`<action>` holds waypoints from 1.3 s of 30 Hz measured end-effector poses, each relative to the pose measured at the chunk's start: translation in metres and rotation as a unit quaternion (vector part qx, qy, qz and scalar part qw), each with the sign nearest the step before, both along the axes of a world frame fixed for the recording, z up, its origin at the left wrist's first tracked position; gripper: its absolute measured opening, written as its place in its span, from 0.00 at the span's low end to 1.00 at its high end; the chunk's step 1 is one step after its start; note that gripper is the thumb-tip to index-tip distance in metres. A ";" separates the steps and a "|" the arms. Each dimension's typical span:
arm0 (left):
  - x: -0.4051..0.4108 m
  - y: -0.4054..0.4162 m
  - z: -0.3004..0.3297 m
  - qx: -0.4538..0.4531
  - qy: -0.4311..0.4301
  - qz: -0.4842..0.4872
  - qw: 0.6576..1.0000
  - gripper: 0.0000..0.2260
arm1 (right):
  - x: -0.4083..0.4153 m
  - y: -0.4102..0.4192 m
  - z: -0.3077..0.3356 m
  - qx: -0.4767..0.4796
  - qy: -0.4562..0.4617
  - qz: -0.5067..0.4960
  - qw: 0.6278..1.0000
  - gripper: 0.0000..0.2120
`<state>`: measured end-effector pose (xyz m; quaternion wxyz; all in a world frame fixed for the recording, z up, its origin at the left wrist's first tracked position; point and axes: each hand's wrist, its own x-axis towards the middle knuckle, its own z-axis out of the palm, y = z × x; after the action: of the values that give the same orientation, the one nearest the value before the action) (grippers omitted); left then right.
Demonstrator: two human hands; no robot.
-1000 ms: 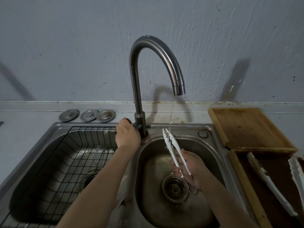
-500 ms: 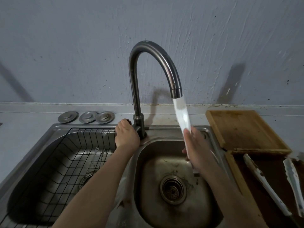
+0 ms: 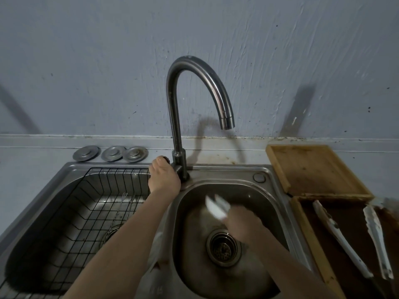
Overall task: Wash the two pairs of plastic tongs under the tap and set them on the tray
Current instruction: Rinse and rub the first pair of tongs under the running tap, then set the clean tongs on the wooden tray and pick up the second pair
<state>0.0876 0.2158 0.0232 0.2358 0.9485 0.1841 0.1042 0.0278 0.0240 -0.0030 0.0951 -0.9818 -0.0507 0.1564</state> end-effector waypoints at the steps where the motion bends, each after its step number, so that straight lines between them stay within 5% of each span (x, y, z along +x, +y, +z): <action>1: 0.000 0.000 0.000 -0.001 0.000 0.001 1.000 0.20 | -0.002 -0.004 0.000 -0.042 0.054 0.022 0.997 0.21; 3: -0.001 0.000 0.001 -0.005 0.000 0.002 1.000 0.20 | -0.005 -0.006 0.002 -0.014 0.047 0.006 0.999 0.20; 6: -0.001 -0.002 0.002 -0.019 -0.011 0.006 1.000 0.19 | -0.008 -0.003 0.010 0.081 -0.115 -0.025 0.990 0.28; 8: -0.001 -0.002 0.002 -0.031 -0.014 0.011 0.999 0.18 | -0.009 -0.006 0.007 0.113 -0.142 0.010 0.983 0.30; 12: -0.002 -0.003 0.003 -0.041 -0.007 0.011 0.999 0.18 | -0.014 -0.027 -0.001 -0.029 0.081 0.085 0.993 0.23; 14: -0.001 -0.004 0.002 -0.044 -0.013 0.014 0.999 0.18 | -0.015 -0.035 0.001 0.017 0.103 0.057 0.993 0.22; 16: 0.000 -0.003 0.001 -0.058 -0.021 0.019 0.998 0.20 | -0.013 -0.044 0.010 0.117 0.046 -0.023 0.992 0.22; 20: -0.011 -0.025 0.000 -0.201 -0.051 0.079 0.975 0.34 | -0.006 -0.075 0.027 0.158 -0.078 -0.087 0.981 0.24; 22: -0.021 -0.054 -0.002 -0.248 -0.151 0.114 0.950 0.37 | -0.001 -0.093 0.034 0.195 -0.120 -0.114 0.967 0.27; 24: -0.026 -0.088 -0.006 -0.202 -0.325 0.042 0.923 0.34 | 0.009 -0.114 0.038 0.235 -0.186 -0.124 0.946 0.25; 26: -0.029 -0.106 -0.010 -0.154 -0.393 -0.093 0.902 0.30 | 0.017 -0.132 0.042 0.251 -0.229 -0.126 0.932 0.24; 30: 0.006 -0.145 -0.003 -0.077 -0.274 -0.375 0.882 0.17 | 0.042 -0.173 0.046 0.228 -0.249 -0.192 0.922 0.26; 33: 0.036 -0.174 -0.008 0.114 -0.180 -0.566 0.797 0.17 | 0.060 -0.191 0.044 0.192 -0.235 -0.215 0.928 0.25; 35: 0.051 -0.189 -0.014 0.188 -0.130 -0.600 0.766 0.18 | 0.068 -0.196 0.040 0.164 -0.227 -0.214 0.936 0.24; 39: 0.064 -0.216 -0.020 0.193 -0.072 -0.587 0.783 0.26 | 0.081 -0.207 0.025 0.128 -0.194 -0.221 0.947 0.25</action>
<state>0.1515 0.0000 0.0035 0.0765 0.8889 -0.4492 0.0471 0.1089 -0.1827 0.0218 0.2402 -0.9593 0.1309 -0.0695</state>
